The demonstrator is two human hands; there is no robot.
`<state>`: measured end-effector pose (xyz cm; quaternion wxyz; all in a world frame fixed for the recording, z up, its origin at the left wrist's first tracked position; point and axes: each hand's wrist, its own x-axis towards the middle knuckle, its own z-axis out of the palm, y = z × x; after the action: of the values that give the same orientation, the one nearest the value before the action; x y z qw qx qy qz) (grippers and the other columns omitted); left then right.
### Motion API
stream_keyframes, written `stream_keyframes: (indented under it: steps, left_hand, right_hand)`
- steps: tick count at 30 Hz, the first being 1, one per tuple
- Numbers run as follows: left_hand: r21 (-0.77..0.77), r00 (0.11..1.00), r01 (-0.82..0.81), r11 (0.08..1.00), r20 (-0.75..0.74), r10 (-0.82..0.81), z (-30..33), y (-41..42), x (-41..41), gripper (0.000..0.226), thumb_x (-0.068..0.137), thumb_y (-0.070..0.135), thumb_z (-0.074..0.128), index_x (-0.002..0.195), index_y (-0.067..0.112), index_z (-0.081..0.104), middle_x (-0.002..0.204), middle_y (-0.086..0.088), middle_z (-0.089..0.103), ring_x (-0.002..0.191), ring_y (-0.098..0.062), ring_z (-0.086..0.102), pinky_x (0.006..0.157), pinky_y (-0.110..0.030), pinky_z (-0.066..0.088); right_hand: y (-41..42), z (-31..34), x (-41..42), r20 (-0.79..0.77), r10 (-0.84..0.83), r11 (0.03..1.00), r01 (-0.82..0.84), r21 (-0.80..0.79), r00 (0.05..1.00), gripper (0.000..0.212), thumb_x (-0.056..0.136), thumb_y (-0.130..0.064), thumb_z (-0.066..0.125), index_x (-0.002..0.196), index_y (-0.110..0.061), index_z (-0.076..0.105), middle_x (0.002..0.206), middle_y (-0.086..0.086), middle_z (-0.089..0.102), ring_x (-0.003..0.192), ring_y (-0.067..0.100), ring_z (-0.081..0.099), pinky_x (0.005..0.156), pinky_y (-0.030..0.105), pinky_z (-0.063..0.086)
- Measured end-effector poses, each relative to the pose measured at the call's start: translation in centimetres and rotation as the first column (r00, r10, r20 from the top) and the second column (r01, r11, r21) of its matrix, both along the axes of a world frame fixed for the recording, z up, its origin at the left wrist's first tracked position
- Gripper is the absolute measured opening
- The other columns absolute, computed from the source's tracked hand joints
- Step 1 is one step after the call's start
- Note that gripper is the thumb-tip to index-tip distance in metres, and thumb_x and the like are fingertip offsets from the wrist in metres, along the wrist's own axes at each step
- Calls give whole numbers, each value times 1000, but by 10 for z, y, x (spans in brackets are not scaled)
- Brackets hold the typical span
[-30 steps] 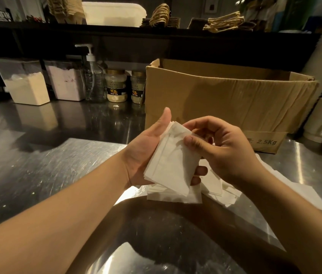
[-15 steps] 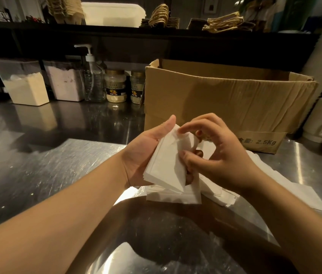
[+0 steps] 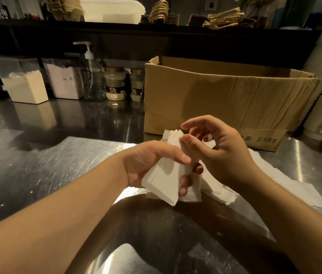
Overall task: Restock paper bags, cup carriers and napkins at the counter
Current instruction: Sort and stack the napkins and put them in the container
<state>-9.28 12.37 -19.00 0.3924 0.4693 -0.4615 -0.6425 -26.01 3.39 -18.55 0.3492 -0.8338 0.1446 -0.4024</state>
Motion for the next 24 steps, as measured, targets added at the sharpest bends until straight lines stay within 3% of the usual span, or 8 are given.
stream_keyframes:
  steps: [3, 7, 9, 11, 13, 17, 22, 24]
  left_hand:
    - [-13, 995, -33, 999, 94, 34, 2, 0, -2, 45, 70, 20, 62, 114, 27, 54, 81, 3, 74, 76, -15, 74, 69, -29, 62]
    - [-42, 979, -106, 993, 169, 112, 1, 0, -2, 59, 67, 21, 69, 123, 30, 54, 101, -2, 70, 102, -26, 68, 88, -40, 60]
    - [-31, 987, -119, 992, 108, 122, 2, 0, 1, 64, 67, 17, 73, 128, 25, 55, 108, -7, 68, 110, -31, 64, 95, -48, 56]
    - [-12, 991, -130, 991, 33, 130, 1, -2, 5, 83, 57, 18, 86, 134, 21, 54, 116, -14, 64, 115, -35, 61, 103, -55, 50]
    - [45, 980, -164, 985, -107, 168, 1, -3, 8, 97, 49, 25, 92, 138, 16, 53, 118, -17, 62, 111, -36, 60, 107, -57, 45]
    - [19, 908, -181, 983, -382, 175, 8, -3, 4, 57, 78, 29, 66, 131, 11, 56, 103, -12, 65, 87, -26, 63, 91, -45, 50]
    - [-30, 817, -238, 971, -546, 184, 12, -4, 13, 59, 91, 45, 52, 140, 12, 49, 104, -8, 62, 84, -21, 59, 82, -36, 50]
    - [-43, 797, -261, 964, -573, 190, 13, -4, 16, 61, 94, 52, 49, 141, 13, 48, 104, -7, 62, 84, -19, 58, 81, -35, 49]
  right_hand:
    - [1, 0, 1, 24, -12, 998, 11, 54, 1000, 11, 91, -30, 67, 101, -33, 68, 89, -15, 65, 86, 1, 59, 68, 12, 50]
    - [1, -1, 2, 64, -60, 995, 55, 79, 996, 10, 94, -30, 63, 99, -39, 64, 94, -15, 65, 92, 0, 60, 67, 12, 53]
    - [0, -1, 1, 91, -84, 994, 77, 74, 992, 11, 97, -29, 61, 101, -39, 63, 96, -15, 66, 93, -1, 61, 69, 12, 53]
    - [-1, -1, 1, 115, -101, 992, 92, 82, 988, 13, 97, -27, 61, 104, -39, 61, 96, -17, 66, 92, -1, 63, 71, 12, 54]
    - [-3, -2, 2, 142, -124, 990, 112, 91, 982, 15, 99, -25, 60, 105, -39, 60, 92, -18, 66, 91, 1, 64, 72, 13, 54]
    - [-7, -4, 2, 158, -158, 980, 136, 142, 975, 18, 101, -19, 58, 106, -37, 59, 93, -18, 66, 91, 4, 65, 76, 17, 57]
    - [-6, -6, 3, -56, -140, 984, 145, 102, 989, 13, 99, -22, 61, 104, -34, 62, 96, -16, 65, 91, 0, 61, 74, 16, 55]
    - [-6, -7, 3, -182, -148, 989, 149, -6, 972, 10, 97, -28, 64, 101, -37, 62, 96, -18, 63, 90, 3, 59, 74, 20, 54]
